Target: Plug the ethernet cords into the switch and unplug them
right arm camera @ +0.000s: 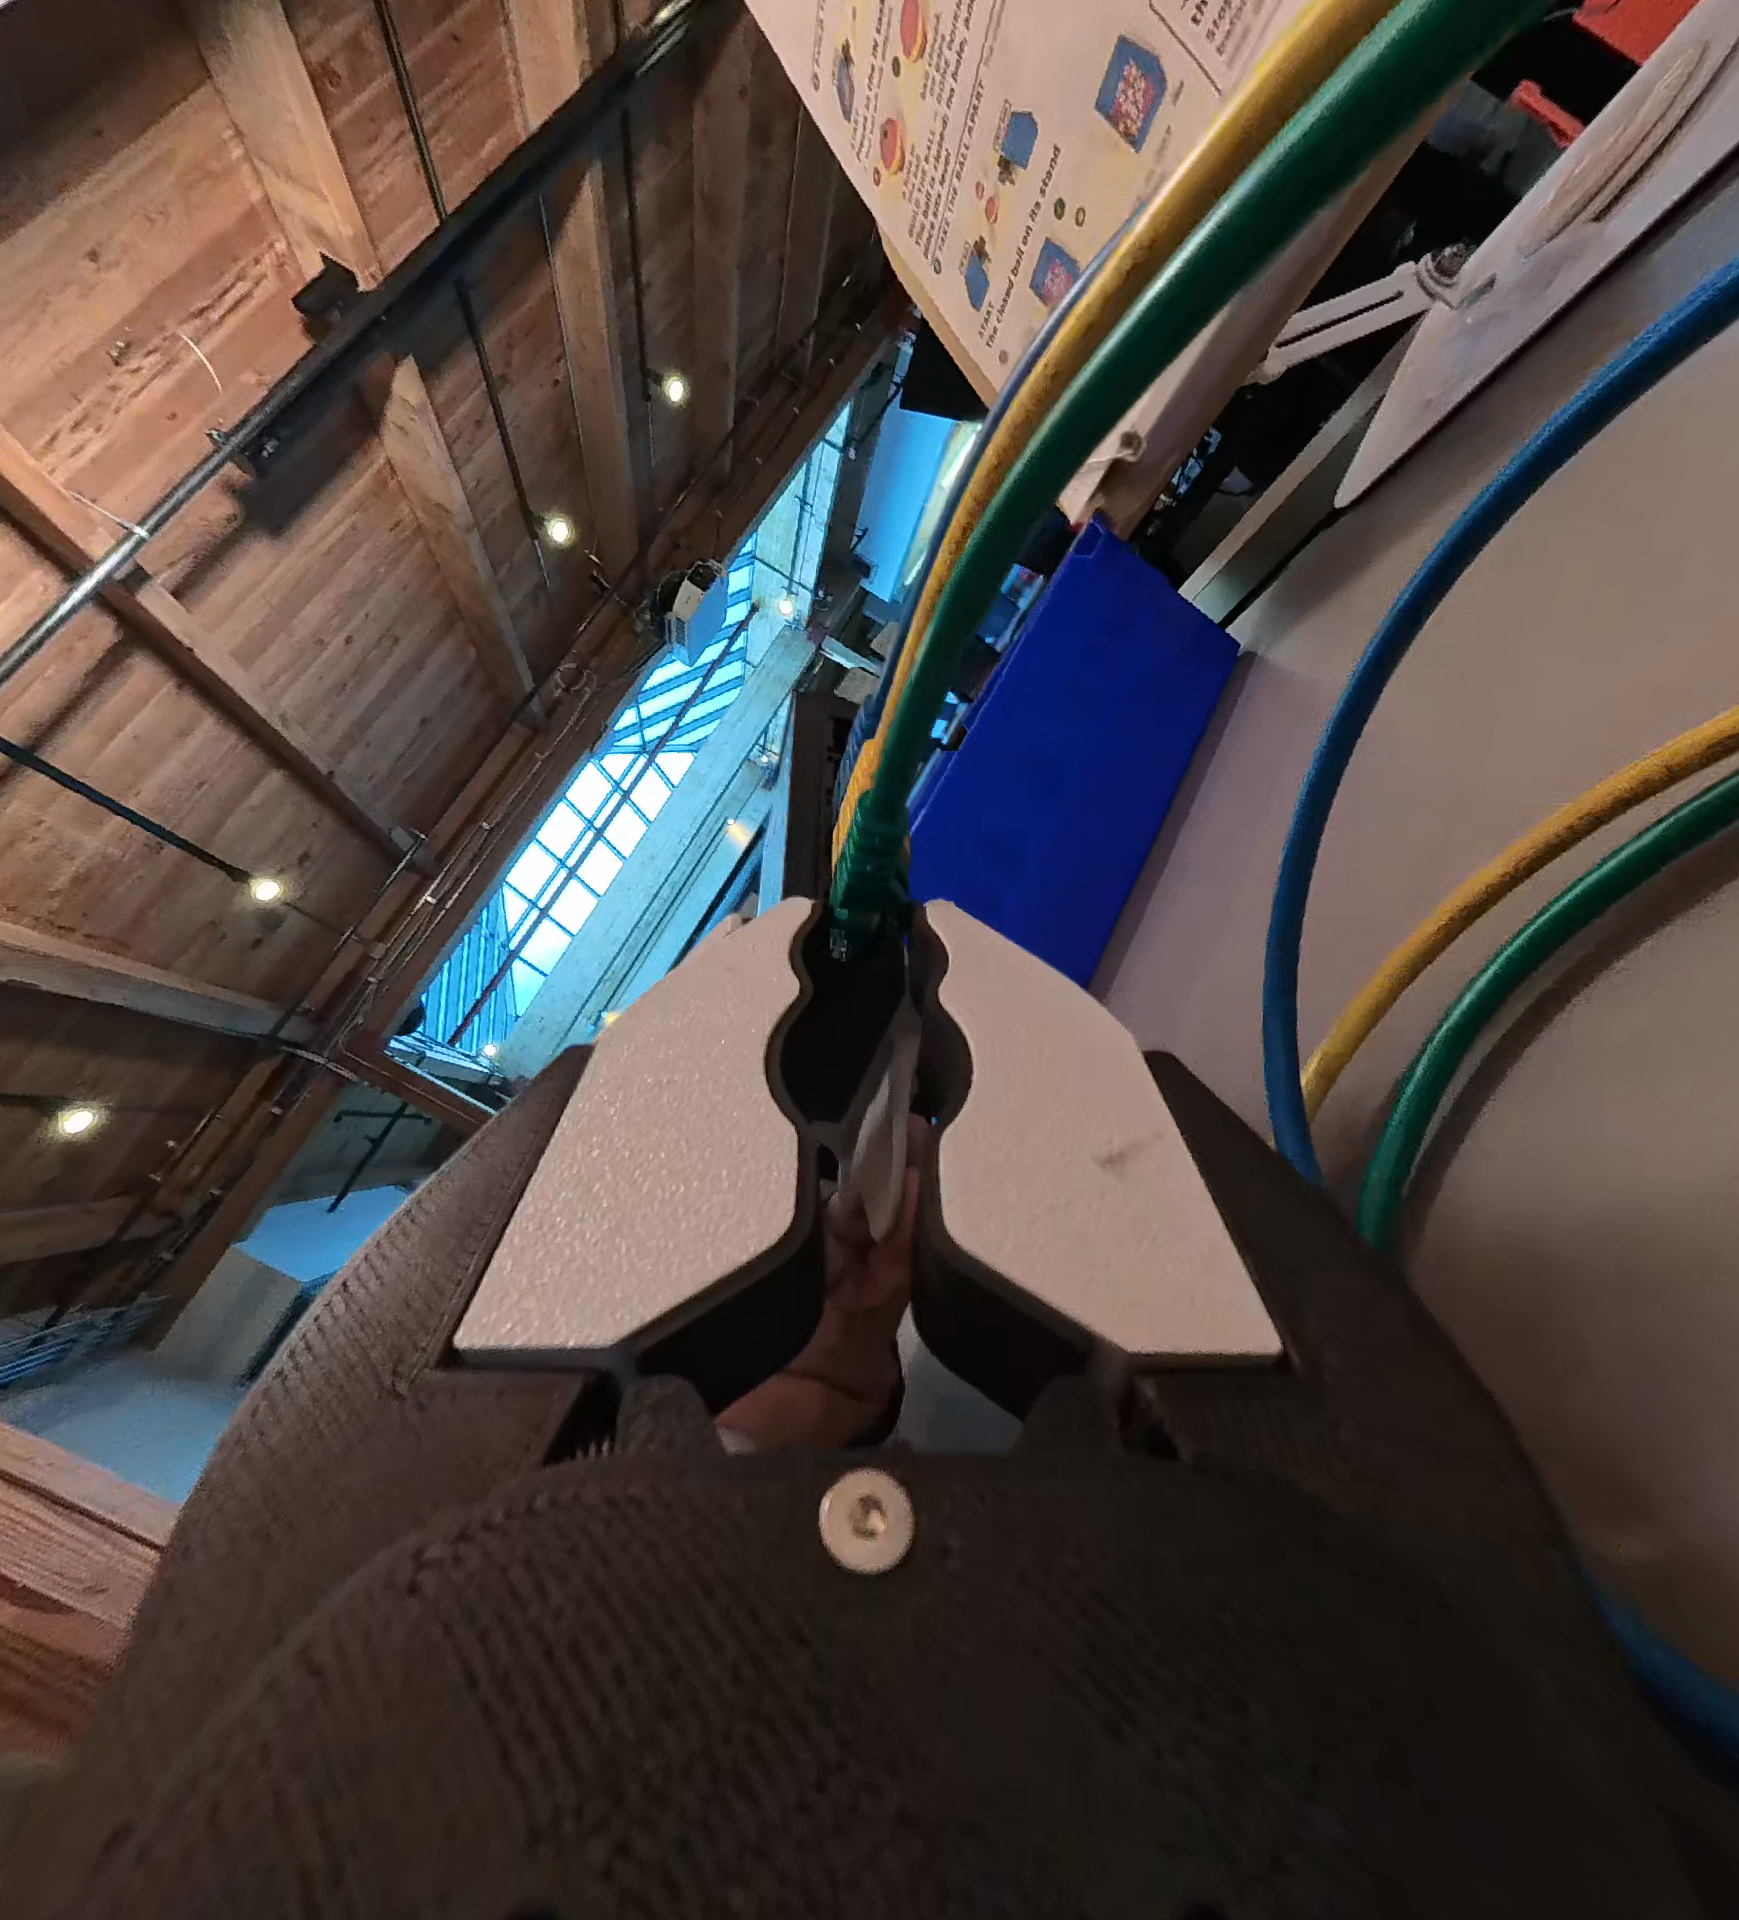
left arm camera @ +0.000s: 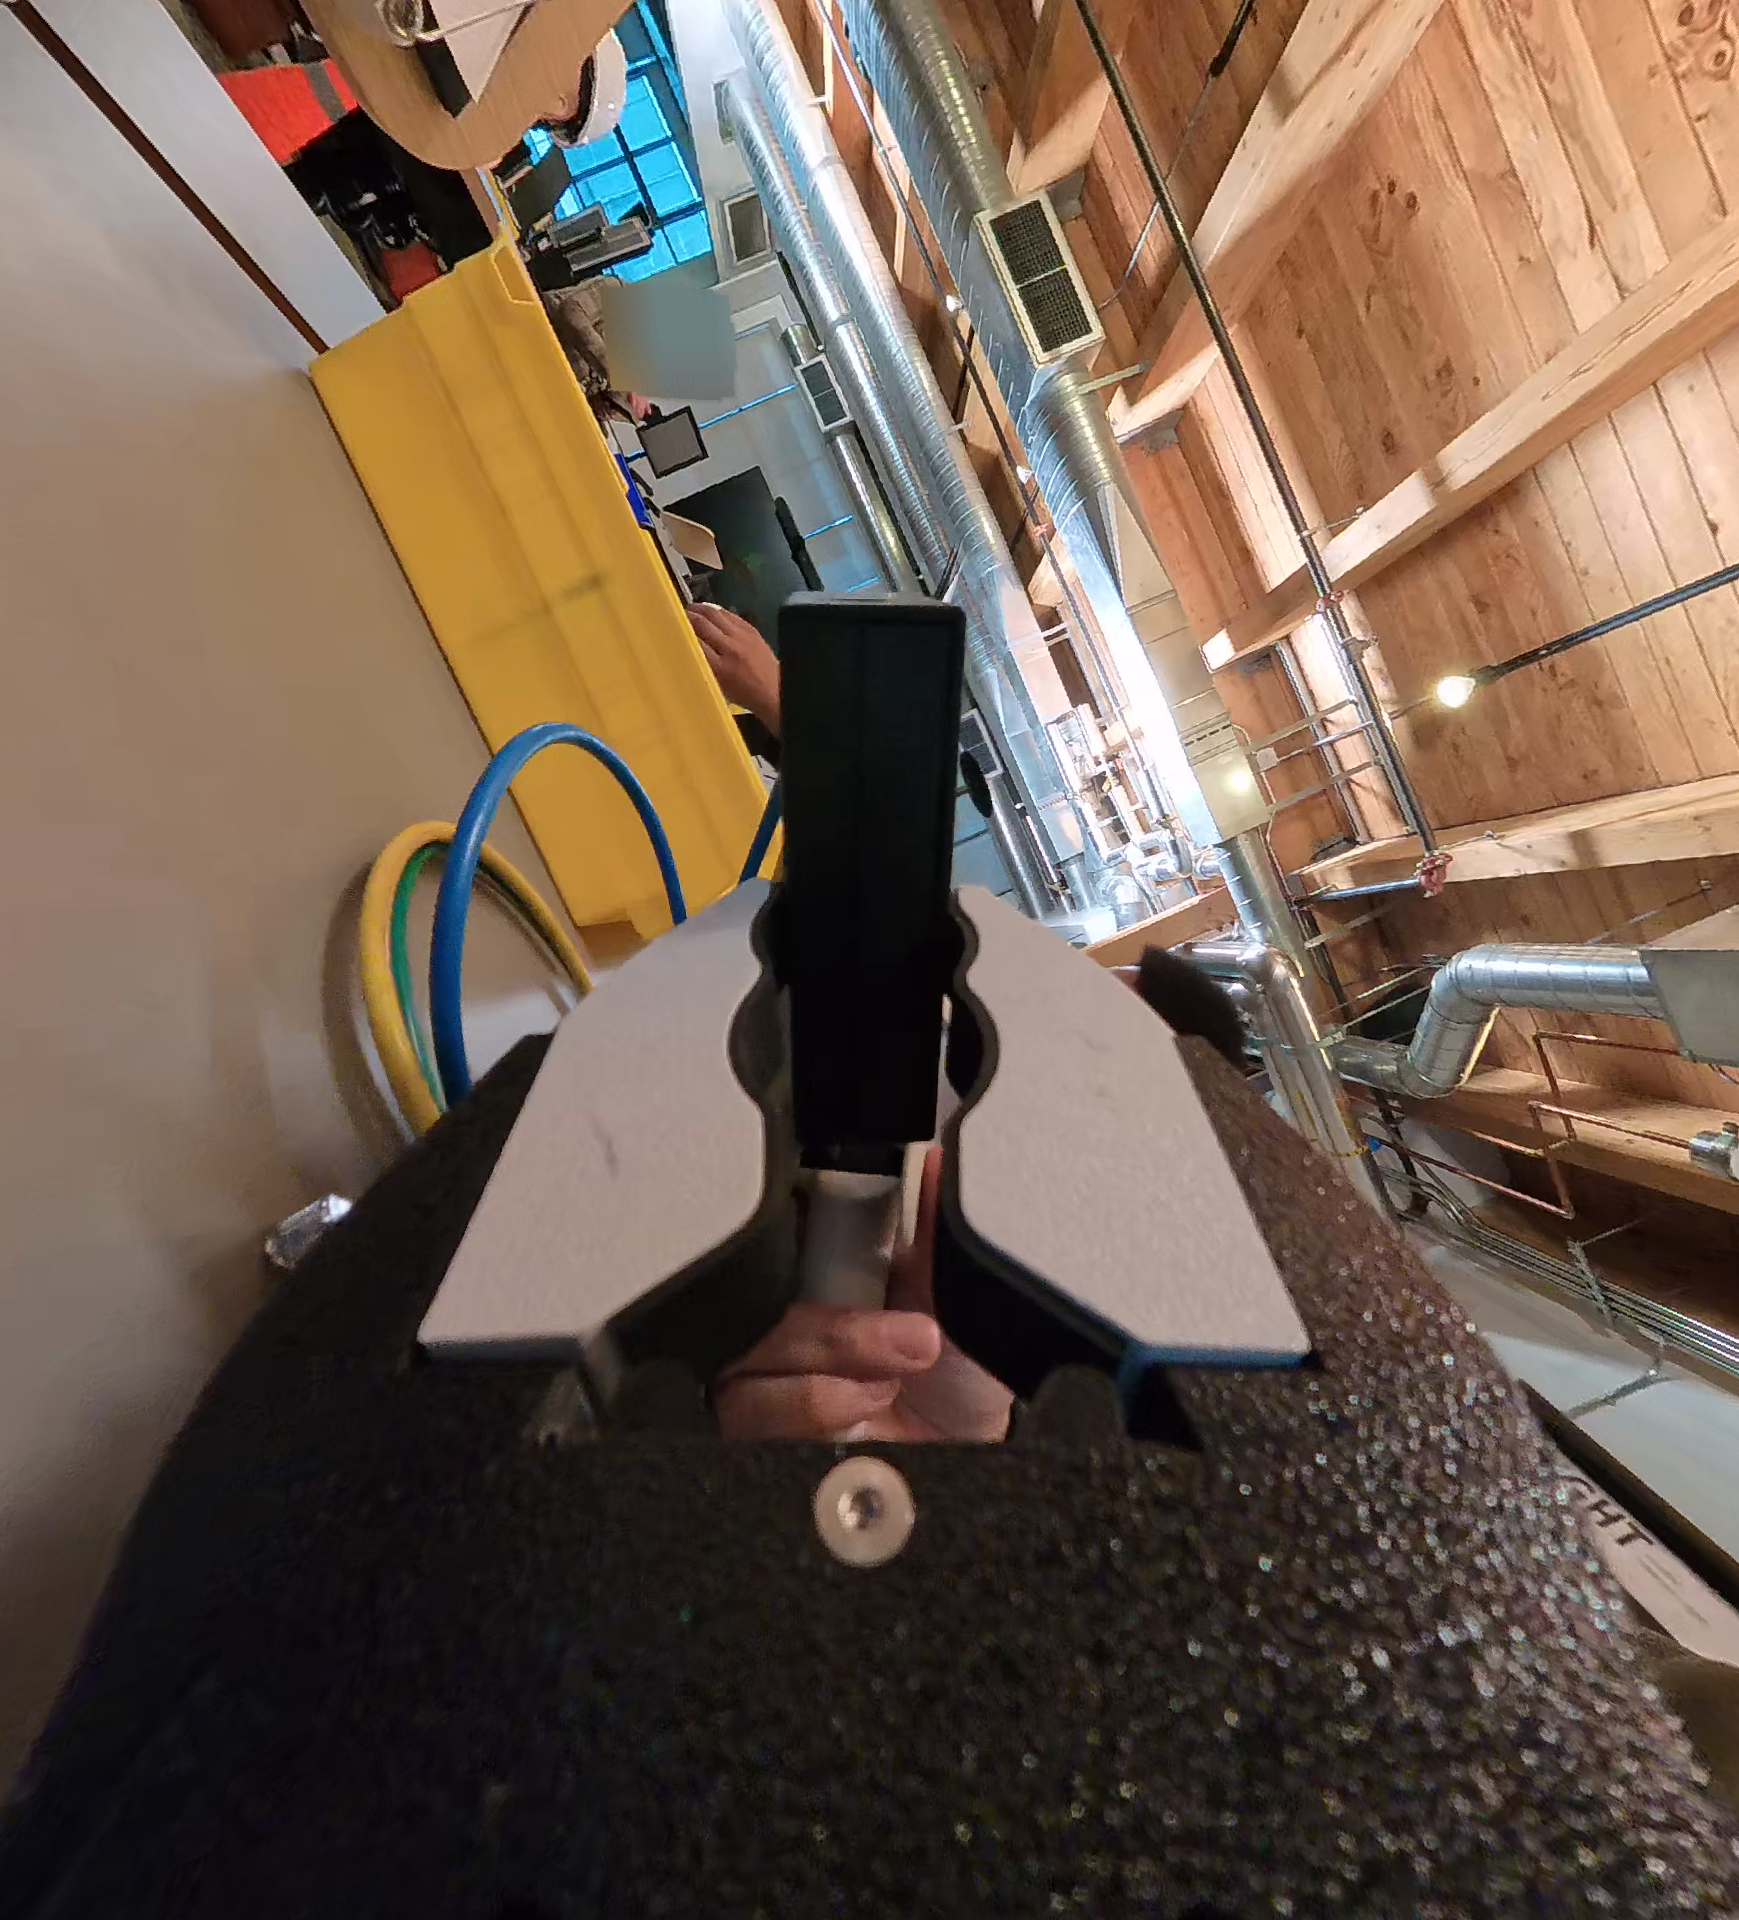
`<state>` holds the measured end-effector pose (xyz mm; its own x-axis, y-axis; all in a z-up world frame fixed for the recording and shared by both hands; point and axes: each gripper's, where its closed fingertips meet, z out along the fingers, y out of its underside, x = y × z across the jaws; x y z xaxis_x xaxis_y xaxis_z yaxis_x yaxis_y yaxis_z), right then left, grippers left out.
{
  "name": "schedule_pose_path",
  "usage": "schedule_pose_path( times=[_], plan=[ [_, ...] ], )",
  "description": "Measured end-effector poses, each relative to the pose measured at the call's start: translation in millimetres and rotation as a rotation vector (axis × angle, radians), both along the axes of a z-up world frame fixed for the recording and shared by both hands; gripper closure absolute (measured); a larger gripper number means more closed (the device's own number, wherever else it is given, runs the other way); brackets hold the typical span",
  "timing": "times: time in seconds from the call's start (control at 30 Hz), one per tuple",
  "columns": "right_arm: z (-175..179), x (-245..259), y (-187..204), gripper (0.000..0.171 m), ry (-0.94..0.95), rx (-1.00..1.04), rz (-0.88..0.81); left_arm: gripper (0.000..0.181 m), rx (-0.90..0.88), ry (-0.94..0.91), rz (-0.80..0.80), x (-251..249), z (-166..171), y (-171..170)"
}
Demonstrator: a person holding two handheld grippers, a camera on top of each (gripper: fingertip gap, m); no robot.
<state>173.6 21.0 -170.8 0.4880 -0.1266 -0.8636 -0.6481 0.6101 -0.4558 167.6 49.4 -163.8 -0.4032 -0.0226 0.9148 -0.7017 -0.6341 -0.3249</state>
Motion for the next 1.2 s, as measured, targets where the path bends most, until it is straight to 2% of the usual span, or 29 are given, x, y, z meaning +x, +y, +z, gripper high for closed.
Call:
schedule_pose_path(
  times=[0.63, 0.87, 1.2],
  plan=[
    [0.1, 0.4, -1.1, 0.157, -0.066, -0.048, -0.012, 0.154, 0.014, -0.086, 0.032, -1.8, -0.5, -1.5],
    [-9.1, 3.3, 0.8, 0.157, 0.050, 0.043, -0.028, 0.154, 0.026, -0.058, 0.062, 0.7, -8.3, 0.3],
    [-7.1, 0.9, 4.2, 0.157, 0.055, 0.077, -0.034, 0.154, 0.004, -0.060, 0.085, 1.5, -5.0, 3.9]
  ],
)
